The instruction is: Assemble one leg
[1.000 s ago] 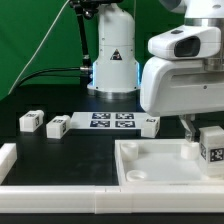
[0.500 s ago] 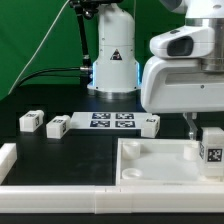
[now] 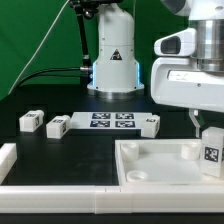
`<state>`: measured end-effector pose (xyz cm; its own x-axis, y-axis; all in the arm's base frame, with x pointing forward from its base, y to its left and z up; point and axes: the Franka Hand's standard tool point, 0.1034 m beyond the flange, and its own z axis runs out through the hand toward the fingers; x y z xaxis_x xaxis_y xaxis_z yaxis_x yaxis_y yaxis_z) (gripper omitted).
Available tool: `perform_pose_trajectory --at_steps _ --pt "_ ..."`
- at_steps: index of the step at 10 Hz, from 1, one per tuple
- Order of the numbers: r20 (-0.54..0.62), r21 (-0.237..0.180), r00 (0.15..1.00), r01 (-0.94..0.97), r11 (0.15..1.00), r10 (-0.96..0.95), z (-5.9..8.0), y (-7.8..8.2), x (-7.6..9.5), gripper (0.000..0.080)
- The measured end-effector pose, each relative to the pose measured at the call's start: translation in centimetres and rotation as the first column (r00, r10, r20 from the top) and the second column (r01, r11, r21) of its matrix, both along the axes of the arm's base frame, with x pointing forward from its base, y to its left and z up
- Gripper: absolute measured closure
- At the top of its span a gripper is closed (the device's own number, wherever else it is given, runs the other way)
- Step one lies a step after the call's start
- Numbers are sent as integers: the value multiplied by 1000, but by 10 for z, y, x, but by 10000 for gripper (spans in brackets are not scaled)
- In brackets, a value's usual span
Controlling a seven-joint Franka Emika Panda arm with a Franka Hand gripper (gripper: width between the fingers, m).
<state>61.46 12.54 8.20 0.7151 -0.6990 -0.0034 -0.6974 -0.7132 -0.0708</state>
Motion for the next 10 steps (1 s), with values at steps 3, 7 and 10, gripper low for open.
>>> perform_pose_trajectory --at_steps 3,7,10 --pt "-19 23 974 226 974 -226 0 4 -1 500" --pt "-21 9 999 -44 999 45 -1 4 -3 159" --pt "-26 1 909 -417 909 417 0 6 -5 151"
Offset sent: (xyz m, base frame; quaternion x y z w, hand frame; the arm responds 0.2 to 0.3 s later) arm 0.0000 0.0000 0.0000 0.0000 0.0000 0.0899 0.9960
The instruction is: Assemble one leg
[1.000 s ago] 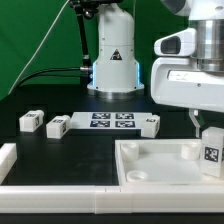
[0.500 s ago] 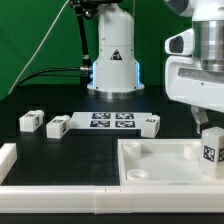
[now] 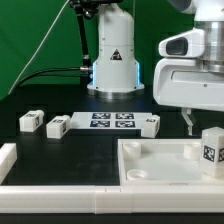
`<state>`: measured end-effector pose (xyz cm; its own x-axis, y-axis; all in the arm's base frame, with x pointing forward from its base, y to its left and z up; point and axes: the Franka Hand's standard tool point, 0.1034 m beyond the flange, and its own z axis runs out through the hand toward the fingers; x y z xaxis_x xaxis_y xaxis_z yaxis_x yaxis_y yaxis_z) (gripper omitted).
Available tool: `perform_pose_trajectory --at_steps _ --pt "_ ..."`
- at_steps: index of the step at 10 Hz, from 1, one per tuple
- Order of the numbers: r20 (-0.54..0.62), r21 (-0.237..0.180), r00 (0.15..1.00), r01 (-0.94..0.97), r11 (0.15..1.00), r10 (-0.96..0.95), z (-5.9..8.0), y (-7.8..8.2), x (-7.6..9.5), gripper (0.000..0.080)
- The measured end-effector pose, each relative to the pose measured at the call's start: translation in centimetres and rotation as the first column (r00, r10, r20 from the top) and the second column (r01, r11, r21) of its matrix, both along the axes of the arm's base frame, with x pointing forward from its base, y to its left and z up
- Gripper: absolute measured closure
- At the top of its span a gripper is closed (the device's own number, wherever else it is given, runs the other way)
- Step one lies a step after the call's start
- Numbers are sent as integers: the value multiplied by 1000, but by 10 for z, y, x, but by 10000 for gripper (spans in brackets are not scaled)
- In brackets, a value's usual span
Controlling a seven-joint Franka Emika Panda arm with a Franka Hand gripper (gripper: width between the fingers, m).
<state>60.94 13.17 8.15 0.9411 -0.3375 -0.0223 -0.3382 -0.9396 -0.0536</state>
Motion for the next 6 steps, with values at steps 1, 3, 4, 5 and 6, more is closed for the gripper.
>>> perform_pose_trajectory --at_steps 1,3,4,5,6 --pt "6 -5 990 -142 990 142 0 -2 0 150" --pt "12 -6 948 -317 948 317 0 -2 0 150" --pt "13 -9 899 -439 899 439 0 -1 -1 150" --pt "9 -14 852 -523 852 523 1 0 0 150" --pt "6 -34 767 -641 767 641 2 -1 0 150"
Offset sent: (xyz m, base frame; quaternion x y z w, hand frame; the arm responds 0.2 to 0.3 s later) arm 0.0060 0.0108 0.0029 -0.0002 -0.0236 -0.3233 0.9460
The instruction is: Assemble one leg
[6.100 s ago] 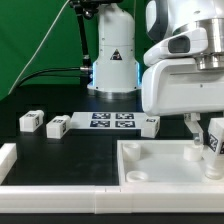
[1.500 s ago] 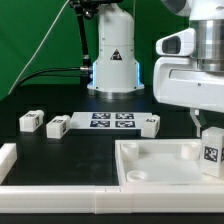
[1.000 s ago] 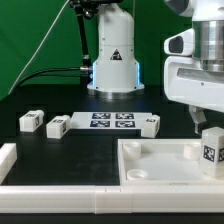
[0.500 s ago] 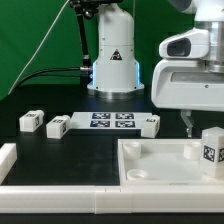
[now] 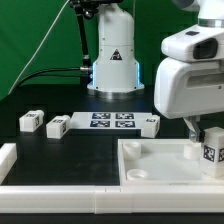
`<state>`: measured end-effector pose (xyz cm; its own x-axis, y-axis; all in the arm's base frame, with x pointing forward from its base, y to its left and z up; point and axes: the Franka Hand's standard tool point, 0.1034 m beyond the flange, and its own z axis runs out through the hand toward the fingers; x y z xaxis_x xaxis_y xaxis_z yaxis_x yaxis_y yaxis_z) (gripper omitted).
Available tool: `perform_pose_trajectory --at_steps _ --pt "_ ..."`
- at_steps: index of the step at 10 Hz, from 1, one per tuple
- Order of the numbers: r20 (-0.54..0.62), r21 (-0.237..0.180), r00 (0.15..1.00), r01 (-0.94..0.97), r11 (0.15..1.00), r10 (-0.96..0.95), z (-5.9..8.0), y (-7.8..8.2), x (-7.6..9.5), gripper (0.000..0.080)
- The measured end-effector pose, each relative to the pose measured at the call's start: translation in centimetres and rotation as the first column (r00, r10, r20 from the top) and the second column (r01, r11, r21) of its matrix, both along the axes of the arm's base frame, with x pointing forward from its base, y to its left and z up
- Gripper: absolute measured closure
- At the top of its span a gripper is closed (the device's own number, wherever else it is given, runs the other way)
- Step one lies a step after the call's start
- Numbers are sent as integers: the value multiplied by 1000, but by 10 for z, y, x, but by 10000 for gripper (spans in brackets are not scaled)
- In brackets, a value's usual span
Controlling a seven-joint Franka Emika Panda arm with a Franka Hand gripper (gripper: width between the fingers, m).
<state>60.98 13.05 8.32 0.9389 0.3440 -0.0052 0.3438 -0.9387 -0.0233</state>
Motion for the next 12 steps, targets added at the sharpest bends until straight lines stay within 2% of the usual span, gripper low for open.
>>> perform_pose_trajectory --at_steps 2,4,5,8,9,10,12 --pt "1 -1 1000 -26 1000 26 -1 -2 0 150" --pt "1 -1 1000 -25 1000 25 -1 -2 0 404" --pt "3 -3 1000 -25 1000 25 0 -4 1 499" --pt "4 -5 1000 28 1000 -28 0 -6 1 499" --pt "11 13 993 114 993 -114 0 -9 2 500" --pt "15 36 939 344 938 -344 -1 -9 1 500" --pt "0 64 803 595 801 -597 -1 -9 3 504"
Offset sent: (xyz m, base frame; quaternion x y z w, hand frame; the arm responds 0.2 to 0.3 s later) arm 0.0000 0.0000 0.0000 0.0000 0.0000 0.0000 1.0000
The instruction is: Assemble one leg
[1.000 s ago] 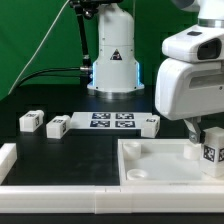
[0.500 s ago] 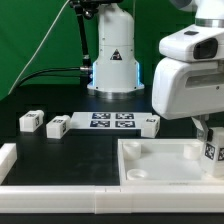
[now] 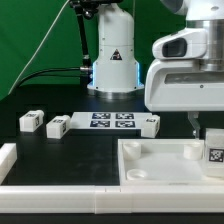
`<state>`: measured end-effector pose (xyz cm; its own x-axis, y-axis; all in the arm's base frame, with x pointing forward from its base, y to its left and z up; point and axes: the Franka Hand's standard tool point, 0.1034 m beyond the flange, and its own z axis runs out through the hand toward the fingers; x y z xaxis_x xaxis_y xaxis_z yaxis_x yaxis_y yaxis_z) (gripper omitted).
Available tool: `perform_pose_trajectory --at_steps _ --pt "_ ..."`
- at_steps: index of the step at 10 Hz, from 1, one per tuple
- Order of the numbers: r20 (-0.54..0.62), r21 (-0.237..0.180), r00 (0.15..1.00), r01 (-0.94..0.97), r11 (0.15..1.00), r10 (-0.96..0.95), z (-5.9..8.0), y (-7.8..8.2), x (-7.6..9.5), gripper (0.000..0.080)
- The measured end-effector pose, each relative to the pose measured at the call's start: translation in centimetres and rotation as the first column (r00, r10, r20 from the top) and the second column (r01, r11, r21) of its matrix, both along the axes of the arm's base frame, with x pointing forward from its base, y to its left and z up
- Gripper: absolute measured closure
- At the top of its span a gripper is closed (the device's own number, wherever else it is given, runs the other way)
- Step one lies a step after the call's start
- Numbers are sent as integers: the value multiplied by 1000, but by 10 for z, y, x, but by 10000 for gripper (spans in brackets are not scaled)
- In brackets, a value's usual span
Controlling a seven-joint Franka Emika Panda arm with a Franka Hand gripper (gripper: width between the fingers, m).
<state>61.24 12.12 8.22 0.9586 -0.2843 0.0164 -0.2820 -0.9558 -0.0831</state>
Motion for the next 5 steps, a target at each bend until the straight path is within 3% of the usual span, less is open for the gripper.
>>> perform_pose_trajectory --at_steps 2,5 --pt "-19 33 979 204 978 -203 0 -1 1 504" --pt "-64 30 869 494 869 -491 0 4 2 504"
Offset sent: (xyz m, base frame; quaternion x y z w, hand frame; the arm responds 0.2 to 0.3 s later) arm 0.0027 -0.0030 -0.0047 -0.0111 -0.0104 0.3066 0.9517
